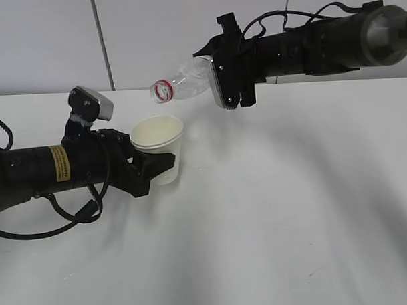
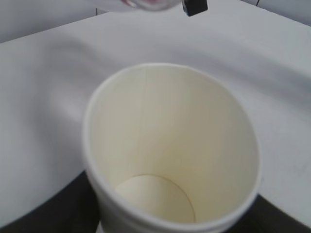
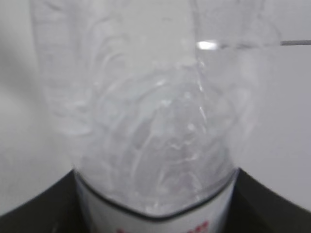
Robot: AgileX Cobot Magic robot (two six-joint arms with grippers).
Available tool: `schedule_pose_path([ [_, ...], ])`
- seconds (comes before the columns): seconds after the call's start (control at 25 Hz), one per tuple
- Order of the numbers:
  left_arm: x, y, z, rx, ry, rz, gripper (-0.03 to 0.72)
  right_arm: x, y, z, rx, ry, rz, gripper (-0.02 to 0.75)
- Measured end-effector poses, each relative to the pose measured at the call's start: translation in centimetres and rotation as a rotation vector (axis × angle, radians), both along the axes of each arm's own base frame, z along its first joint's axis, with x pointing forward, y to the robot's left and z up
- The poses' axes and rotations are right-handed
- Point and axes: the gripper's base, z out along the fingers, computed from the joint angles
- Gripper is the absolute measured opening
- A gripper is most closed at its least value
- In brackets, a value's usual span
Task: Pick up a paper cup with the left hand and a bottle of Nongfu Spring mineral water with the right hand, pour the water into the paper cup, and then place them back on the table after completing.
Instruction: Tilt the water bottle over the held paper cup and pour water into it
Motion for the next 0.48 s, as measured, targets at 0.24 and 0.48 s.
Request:
schedule_pose_path([
  [0.24,0.00,0.00,-0.01,0.000,0.001,0.001,0.403,0.10,0.03,0.26,-0.043,-0.047,0.024,0.412],
  [0.48,0.00,0.01,-0.02,0.002,0.002,0.001,0.403,0.11,0.02,0.28,-0.075,-0.075,0.040,0.412],
])
